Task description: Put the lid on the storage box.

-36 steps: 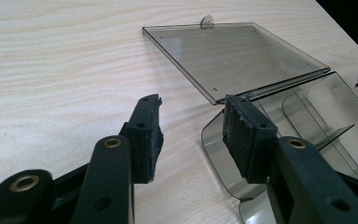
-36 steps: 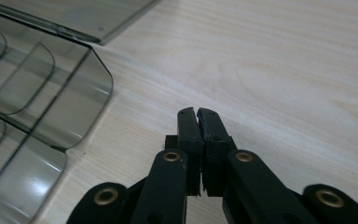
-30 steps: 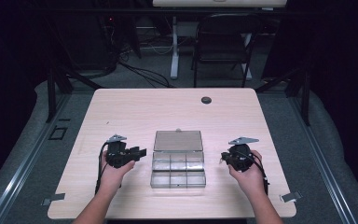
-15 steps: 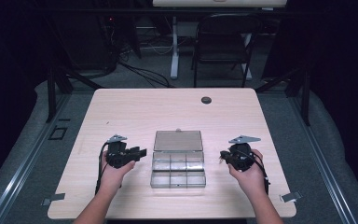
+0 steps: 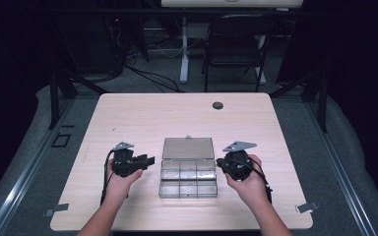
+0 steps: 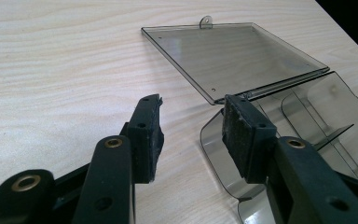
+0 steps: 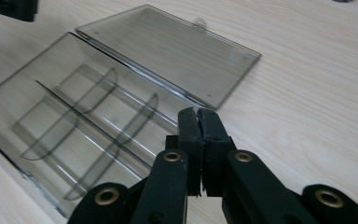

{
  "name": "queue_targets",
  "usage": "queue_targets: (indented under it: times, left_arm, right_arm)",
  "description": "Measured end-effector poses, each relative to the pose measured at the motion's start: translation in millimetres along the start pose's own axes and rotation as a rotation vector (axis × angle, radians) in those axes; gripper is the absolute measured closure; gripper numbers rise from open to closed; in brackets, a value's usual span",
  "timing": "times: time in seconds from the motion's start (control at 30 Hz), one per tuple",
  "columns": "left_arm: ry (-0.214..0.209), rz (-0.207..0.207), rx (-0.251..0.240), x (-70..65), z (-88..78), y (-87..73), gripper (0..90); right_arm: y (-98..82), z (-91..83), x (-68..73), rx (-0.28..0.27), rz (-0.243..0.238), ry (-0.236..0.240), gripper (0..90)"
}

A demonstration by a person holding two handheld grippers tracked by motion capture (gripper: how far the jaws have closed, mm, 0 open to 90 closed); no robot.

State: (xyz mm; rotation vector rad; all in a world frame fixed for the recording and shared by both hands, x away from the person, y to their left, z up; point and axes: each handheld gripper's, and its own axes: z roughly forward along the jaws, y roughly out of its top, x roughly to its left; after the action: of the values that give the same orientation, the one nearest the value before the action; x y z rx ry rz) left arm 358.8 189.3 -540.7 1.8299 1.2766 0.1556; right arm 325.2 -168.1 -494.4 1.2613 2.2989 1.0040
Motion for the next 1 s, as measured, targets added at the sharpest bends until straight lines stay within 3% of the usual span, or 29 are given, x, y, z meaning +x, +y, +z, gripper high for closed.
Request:
queue_targets:
  times: [0.53, 1.0]
  left_arm:
    - [0.002, -0.001, -0.003, 0.4, -0.2, 0.4, 57.0]
    - [0.0, 0.0, -0.005, -0.1, -0.3, 0.4, 57.1]
  right_arm:
    - [23.3, 28.4, 56.9, 0.02, -0.097, 0.12, 89.1]
    - [26.6, 41.8, 80.0, 0.042, -0.131, 0.166, 89.1]
